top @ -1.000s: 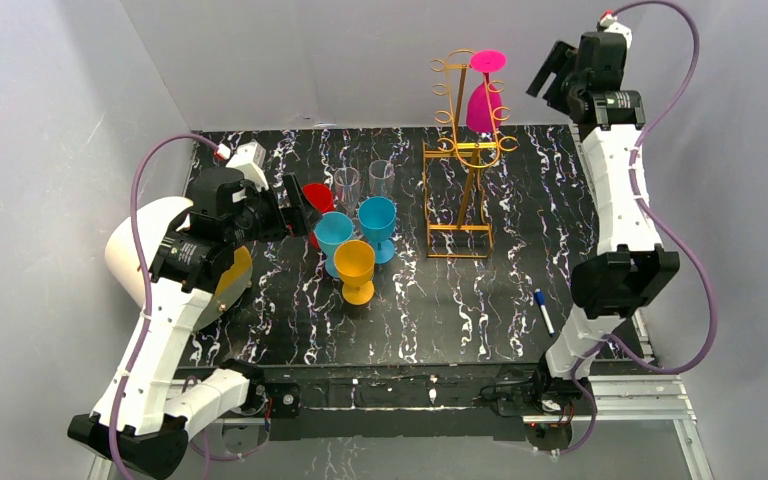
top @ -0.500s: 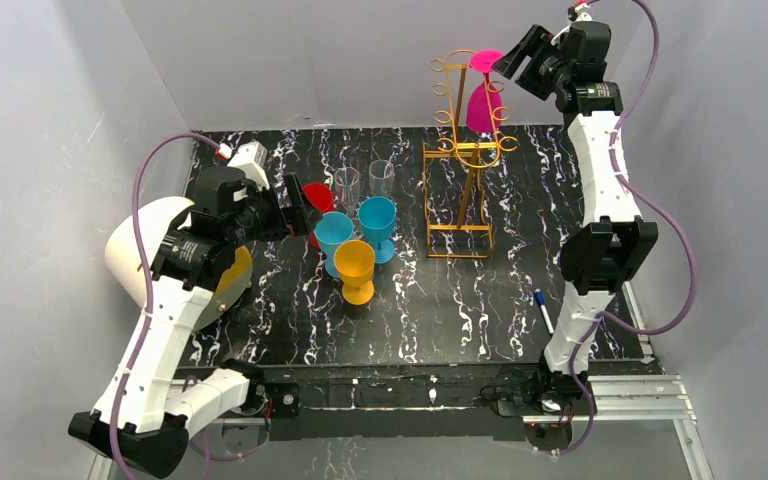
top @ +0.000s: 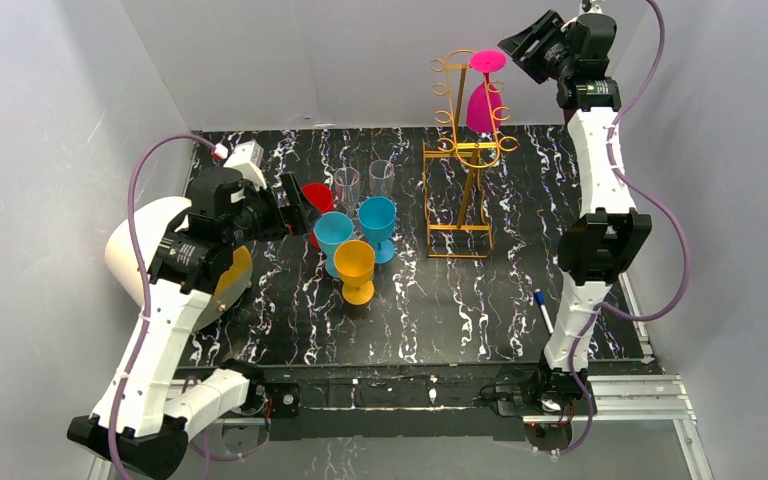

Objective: Take the wine glass off the wine glass rack
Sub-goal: Pick up the wine glass from the wine rack.

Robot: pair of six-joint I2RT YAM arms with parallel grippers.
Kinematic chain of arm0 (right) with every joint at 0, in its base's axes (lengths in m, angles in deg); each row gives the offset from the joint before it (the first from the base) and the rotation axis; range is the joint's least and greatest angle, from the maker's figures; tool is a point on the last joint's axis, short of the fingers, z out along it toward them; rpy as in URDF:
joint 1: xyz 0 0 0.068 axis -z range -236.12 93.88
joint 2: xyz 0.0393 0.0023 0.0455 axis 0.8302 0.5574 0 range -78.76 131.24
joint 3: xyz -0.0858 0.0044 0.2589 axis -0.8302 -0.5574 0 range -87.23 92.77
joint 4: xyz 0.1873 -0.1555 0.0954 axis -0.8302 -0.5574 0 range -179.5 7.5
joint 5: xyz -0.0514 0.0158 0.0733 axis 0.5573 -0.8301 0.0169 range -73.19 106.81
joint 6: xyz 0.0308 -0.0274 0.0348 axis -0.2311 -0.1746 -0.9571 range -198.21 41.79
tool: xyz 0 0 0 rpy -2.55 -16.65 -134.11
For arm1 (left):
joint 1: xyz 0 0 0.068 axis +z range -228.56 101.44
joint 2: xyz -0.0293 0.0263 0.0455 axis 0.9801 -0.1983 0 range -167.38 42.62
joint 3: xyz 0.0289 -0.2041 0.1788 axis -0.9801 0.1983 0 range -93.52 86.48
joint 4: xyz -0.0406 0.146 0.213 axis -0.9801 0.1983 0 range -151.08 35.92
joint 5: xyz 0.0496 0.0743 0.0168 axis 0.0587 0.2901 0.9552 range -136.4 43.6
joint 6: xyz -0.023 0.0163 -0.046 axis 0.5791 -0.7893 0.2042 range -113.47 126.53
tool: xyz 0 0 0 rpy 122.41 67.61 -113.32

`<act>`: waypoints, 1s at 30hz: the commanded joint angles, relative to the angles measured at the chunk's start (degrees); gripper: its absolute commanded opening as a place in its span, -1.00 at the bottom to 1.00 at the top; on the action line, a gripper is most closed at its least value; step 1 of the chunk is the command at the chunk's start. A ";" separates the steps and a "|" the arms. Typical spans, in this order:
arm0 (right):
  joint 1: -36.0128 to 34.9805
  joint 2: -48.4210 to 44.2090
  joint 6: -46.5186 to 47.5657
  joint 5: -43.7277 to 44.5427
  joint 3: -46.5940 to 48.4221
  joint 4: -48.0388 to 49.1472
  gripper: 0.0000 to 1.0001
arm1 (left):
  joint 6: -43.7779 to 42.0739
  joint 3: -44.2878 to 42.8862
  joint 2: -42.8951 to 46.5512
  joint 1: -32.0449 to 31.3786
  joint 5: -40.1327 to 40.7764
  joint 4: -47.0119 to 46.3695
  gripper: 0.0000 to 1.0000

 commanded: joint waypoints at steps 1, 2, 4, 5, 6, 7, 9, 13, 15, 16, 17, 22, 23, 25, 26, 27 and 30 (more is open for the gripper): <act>0.22 3.01 -3.85 -0.37 3.19 1.92 0.27 | 0.39 -0.81 1.83 0.36 -0.28 -0.79 0.97; 0.27 2.66 -3.87 0.18 2.35 2.35 0.26 | 0.17 -0.88 1.86 0.37 -0.62 -0.79 0.97; 0.29 2.22 -3.94 0.14 0.88 3.59 0.25 | -0.04 -0.91 1.95 0.33 -0.62 -0.74 0.97; 0.25 2.27 -4.05 -0.22 0.71 3.76 0.23 | -0.05 -0.89 1.95 0.36 -0.21 -0.85 0.97; 0.28 2.35 -4.11 -1.34 0.47 4.40 0.21 | -0.04 -0.82 1.95 0.36 0.04 -0.96 0.97; 0.33 2.37 -4.25 -2.66 0.10 5.10 0.17 | -0.05 -0.82 1.89 0.38 0.17 -0.98 0.97; 0.32 2.29 -4.85 -5.06 -1.20 6.94 0.06 | 0.00 -0.63 1.98 0.37 0.04 -1.02 0.97; 0.38 2.87 -6.00 -5.39 -1.26 7.51 -0.08 | 0.13 -0.10 2.07 0.35 -0.88 -1.29 0.97; 0.44 3.26 -6.01 -4.94 -0.51 7.05 -0.18 | 0.37 -0.25 1.76 0.30 -1.14 -1.27 0.97; 0.48 3.43 -5.87 -4.75 0.08 6.56 -0.25 | 0.39 -0.30 1.59 0.29 -1.38 -1.21 0.97; 0.50 3.46 -5.68 -4.23 0.48 5.86 -0.29 | 0.39 -0.41 1.46 0.30 -1.53 -1.23 0.97; 0.63 1.69 -5.75 -1.15 -0.06 3.05 -0.38 | 0.37 0.24 1.42 0.36 -1.45 -1.21 0.97; 0.65 1.31 -5.79 -0.67 -0.73 3.55 -0.42 | 0.39 0.64 1.30 0.37 -1.51 -1.21 0.97; 0.72 1.32 -6.09 -0.37 -0.82 3.99 -0.46 | 0.39 1.23 1.10 0.31 -1.92 -1.23 0.97; 0.70 1.72 -6.33 -1.01 -0.39 4.01 -0.48 | 0.39 1.31 1.08 0.31 -2.11 -1.22 0.97; 0.68 2.21 -6.63 -1.83 0.30 3.91 -0.50 | 0.39 1.35 1.14 0.33 -2.15 -1.20 0.97; 0.67 3.64 -8.19 -3.95 1.79 3.27 -0.52 | 0.40 1.33 1.25 0.35 -2.01 -1.52 0.97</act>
